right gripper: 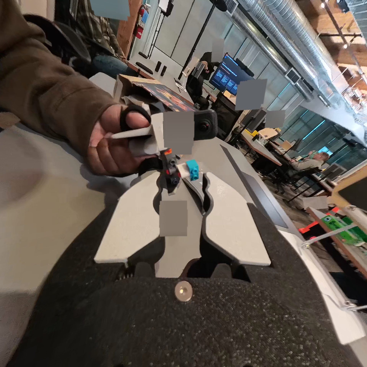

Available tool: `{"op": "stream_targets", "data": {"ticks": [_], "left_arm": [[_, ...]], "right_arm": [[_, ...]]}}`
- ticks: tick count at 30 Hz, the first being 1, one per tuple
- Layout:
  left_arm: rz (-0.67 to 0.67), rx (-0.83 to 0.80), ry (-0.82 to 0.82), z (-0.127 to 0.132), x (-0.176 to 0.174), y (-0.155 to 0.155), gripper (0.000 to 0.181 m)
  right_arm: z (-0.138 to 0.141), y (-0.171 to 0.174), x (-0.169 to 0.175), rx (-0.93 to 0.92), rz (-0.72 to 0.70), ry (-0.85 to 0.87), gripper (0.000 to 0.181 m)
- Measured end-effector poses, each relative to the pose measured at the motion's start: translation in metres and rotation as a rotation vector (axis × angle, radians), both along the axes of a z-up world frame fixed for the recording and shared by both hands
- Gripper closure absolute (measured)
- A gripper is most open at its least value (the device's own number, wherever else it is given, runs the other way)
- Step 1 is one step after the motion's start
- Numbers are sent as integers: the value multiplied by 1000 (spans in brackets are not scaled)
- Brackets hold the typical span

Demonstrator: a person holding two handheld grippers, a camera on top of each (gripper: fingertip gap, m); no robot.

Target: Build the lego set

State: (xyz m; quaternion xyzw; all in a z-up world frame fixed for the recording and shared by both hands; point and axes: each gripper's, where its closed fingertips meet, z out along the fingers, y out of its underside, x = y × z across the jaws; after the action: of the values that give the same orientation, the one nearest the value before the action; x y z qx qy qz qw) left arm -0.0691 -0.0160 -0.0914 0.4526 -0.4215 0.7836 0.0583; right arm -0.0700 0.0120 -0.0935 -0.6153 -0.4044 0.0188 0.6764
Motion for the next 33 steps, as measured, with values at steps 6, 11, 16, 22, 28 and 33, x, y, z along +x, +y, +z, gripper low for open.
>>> {"op": "stream_targets", "data": {"ticks": [6, 11, 16, 22, 28, 33], "left_arm": [[-33, 28, 42, -8, 0, -8, 144], [-33, 38, 56, -10, 0, -7, 144], [-41, 33, 55, -10, -1, -7, 144], [13, 162, 23, -11, -1, -3, 144], [133, 492, -21, -21, 2, 3, 144], [161, 748, -58, -34, 3, -3, 144]], "right_arm": [[-5, -3, -4, 18, 9, -67, 146], [-8, -3, -5, 17, 6, -94, 150], [-11, -4, -2, 11, -3, -124, 151], [-15, -10, 3, -21, 4, -131, 149], [-18, -16, 8, -235, 64, 102, 143], [-21, -18, 9, -326, 97, 170, 141]]}}
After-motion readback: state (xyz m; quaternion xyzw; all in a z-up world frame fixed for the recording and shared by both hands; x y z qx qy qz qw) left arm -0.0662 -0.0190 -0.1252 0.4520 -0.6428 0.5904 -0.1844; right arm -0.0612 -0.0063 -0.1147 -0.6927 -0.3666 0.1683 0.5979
